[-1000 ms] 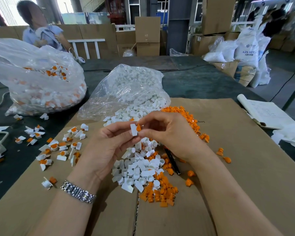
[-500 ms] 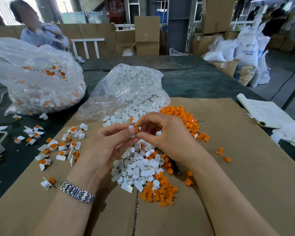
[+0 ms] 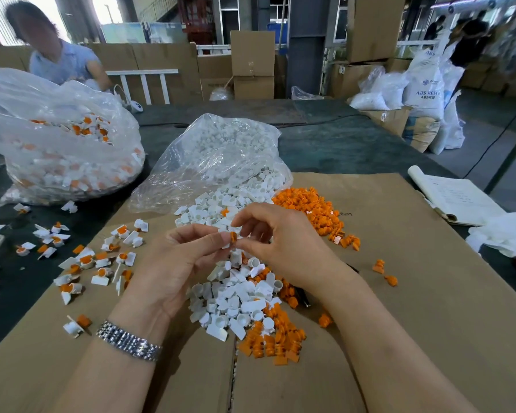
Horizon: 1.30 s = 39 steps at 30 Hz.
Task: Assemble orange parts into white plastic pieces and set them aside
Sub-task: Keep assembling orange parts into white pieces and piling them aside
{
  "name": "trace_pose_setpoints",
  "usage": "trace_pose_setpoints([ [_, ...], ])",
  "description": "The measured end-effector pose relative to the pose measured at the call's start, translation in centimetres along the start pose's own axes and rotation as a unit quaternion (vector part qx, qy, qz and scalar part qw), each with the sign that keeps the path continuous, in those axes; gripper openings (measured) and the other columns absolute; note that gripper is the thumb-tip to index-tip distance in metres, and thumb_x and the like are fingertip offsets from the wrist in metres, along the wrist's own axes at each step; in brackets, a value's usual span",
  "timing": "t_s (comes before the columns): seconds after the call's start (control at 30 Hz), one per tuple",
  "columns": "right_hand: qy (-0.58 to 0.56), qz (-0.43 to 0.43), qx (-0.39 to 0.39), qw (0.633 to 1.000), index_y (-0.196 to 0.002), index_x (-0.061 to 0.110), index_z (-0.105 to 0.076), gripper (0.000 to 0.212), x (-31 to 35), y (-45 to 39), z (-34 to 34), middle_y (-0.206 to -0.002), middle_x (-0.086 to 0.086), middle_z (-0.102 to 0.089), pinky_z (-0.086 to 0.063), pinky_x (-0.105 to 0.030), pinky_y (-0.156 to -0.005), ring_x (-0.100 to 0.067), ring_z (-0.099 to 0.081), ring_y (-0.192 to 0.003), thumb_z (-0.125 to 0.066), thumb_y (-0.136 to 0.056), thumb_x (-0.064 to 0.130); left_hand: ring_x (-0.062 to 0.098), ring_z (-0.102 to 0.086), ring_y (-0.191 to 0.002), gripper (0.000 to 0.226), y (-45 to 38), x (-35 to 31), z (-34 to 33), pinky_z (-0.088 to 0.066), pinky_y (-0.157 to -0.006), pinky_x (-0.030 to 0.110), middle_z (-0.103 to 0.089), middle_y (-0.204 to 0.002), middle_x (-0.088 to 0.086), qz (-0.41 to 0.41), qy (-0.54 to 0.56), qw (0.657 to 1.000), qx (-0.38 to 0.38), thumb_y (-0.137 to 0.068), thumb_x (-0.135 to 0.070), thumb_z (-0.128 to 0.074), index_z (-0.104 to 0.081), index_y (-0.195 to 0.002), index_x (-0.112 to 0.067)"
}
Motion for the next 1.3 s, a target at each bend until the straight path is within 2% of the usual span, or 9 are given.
trace_pose_setpoints([
  [0.13,0.184,-0.129,-0.037,0.974,-0.110,0.019,-0.057,0.039,-1.3,0.0,1.0,-0.108,0.002,-0.055,-0.046,-0.029,-0.082,-0.013,-0.053,-0.095,-0.066,-0.090,0.051,0.012,-0.068,-0.058,0.030,-0.1,-0.1,0.4,-0.060,-0.065,0.022,-0.079,-0.085,0.011,-0.011,-0.038,0.999,-0.036,-0.049,-0.024,-0.092,-0.082,-0.076,-0.015],
  [0.27,0.318,-0.294,0.067,0.899,-0.127,0.010,-0.048,0.075,-2.1,0.6,1.0,-0.133,-0.012,-0.045,-0.042,-0.053,-0.102,-0.032,-0.045,-0.124,-0.060,-0.083,0.070,0.020,-0.078,-0.082,0.017,-0.1,0.0,0.5,-0.061,-0.063,0.020,-0.080,-0.092,0.014,-0.016,-0.016,0.999,-0.035,-0.057,-0.020,-0.089,-0.083,-0.073,-0.020],
  [0.5,0.300,-0.307,0.082,0.899,-0.131,0.003,-0.048,0.069,-1.9,0.8,0.6,-0.137,-0.019,-0.039,-0.040,-0.058,-0.105,-0.038,-0.042,-0.127,-0.070,-0.086,0.051,0.019,-0.077,-0.077,0.017,-0.1,-0.1,0.5,-0.057,-0.060,0.018,-0.079,-0.087,0.014,-0.024,-0.020,0.998,-0.051,-0.057,-0.026,-0.089,-0.083,-0.072,-0.025],
  [0.6,0.295,-0.304,0.077,0.903,-0.118,0.004,-0.054,0.057,-1.6,0.7,0.7,-0.126,-0.019,-0.045,-0.044,-0.056,-0.101,-0.039,-0.048,-0.118,-0.072,-0.084,0.047,0.020,-0.078,-0.081,0.014,-0.1,0.0,0.4,-0.057,-0.059,0.017,-0.079,-0.089,0.013,-0.024,-0.009,0.999,-0.043,-0.060,-0.023,-0.088,-0.083,-0.073,-0.023],
  [0.73,0.227,-0.271,0.027,0.935,-0.077,0.013,-0.047,0.026,-1.1,0.7,1.4,-0.088,-0.009,-0.055,-0.044,-0.041,-0.068,-0.029,-0.055,-0.085,-0.058,-0.091,0.033,0.020,-0.078,-0.082,0.009,-0.1,0.0,0.2,-0.055,-0.057,0.016,-0.079,-0.087,0.010,-0.031,0.009,0.999,-0.033,-0.063,-0.019,-0.087,-0.082,-0.071,-0.021],
  [0.87,0.113,-0.236,0.014,0.965,-0.073,0.016,-0.046,0.025,-0.2,0.6,3.0,-0.066,0.000,-0.046,-0.031,-0.025,-0.048,-0.013,-0.041,-0.055,-0.055,-0.094,0.026,0.020,-0.077,-0.085,0.029,-0.1,0.0,0.1,-0.055,-0.059,0.018,-0.079,-0.092,0.009,-0.045,0.010,0.999,-0.019,-0.067,-0.021,-0.084,-0.078,-0.092,-0.008],
  [1.0,0.059,-0.188,0.108,0.974,-0.075,0.015,-0.051,0.027,1.3,0.9,3.4,-0.065,-0.003,-0.048,-0.033,-0.022,-0.046,-0.010,-0.041,-0.052,-0.055,-0.099,0.027,0.020,-0.076,-0.087,0.032,0.0,0.0,0.1,-0.054,-0.071,0.026,-0.079,-0.097,0.009,-0.058,0.013,0.998,-0.008,-0.071,-0.021,-0.084,-0.076,-0.098,-0.006],
  [1.2,0.066,-0.157,0.185,0.968,-0.077,0.017,-0.047,0.033,3.0,1.0,2.9,-0.069,-0.008,-0.043,-0.033,-0.038,-0.056,-0.018,-0.039,-0.057,-0.051,-0.102,0.037,0.018,-0.076,-0.081,0.009,-0.2,0.1,0.0,-0.054,-0.060,0.019,-0.077,-0.090,0.008,-0.076,0.027,0.997,-0.003,-0.076,-0.018,-0.082,-0.080,-0.084,-0.015],
  [1.3,0.084,-0.159,0.192,0.965,-0.079,0.015,-0.048,0.033,3.4,0.9,2.8,-0.069,-0.006,-0.043,-0.032,-0.033,-0.055,-0.015,-0.038,-0.055,-0.050,-0.103,0.038,0.018,-0.076,-0.081,0.006,-0.2,0.1,0.0,-0.054,-0.059,0.018,-0.078,-0.090,0.007,-0.088,0.022,0.996,-0.004,-0.074,-0.020,-0.083,-0.082,-0.079,-0.019],
])
Point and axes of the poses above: each hand's wrist, its own y-axis away from the middle knuckle, its own z-axis out of the back of the hand, x = y × z, the point moved 1 cm from there along -y, towards the middle knuckle
